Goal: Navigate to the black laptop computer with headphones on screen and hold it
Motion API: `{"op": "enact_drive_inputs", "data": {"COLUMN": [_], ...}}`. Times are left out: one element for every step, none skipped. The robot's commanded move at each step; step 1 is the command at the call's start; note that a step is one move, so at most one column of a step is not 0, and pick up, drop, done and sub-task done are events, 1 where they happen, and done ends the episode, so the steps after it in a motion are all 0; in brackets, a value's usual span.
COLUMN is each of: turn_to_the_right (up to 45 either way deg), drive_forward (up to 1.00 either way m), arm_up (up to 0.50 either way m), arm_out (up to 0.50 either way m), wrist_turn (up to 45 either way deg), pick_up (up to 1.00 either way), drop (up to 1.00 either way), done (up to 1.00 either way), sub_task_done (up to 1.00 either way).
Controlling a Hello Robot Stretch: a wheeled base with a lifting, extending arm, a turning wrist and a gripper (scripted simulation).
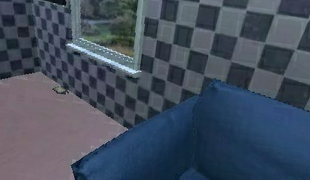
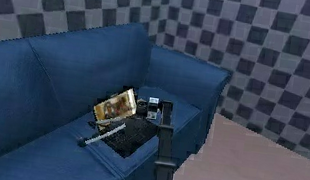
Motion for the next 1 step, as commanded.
{"op": "enact_drive_inputs", "data": {"turn_to_the_right": [0.0], "drive_forward": [0.00], "arm_up": [0.00], "arm_out": [0.00], "wrist_turn": [45.0], "pick_up": [0.00], "drop": [0.00], "done": [0.00], "sub_task_done": [0.00]}}
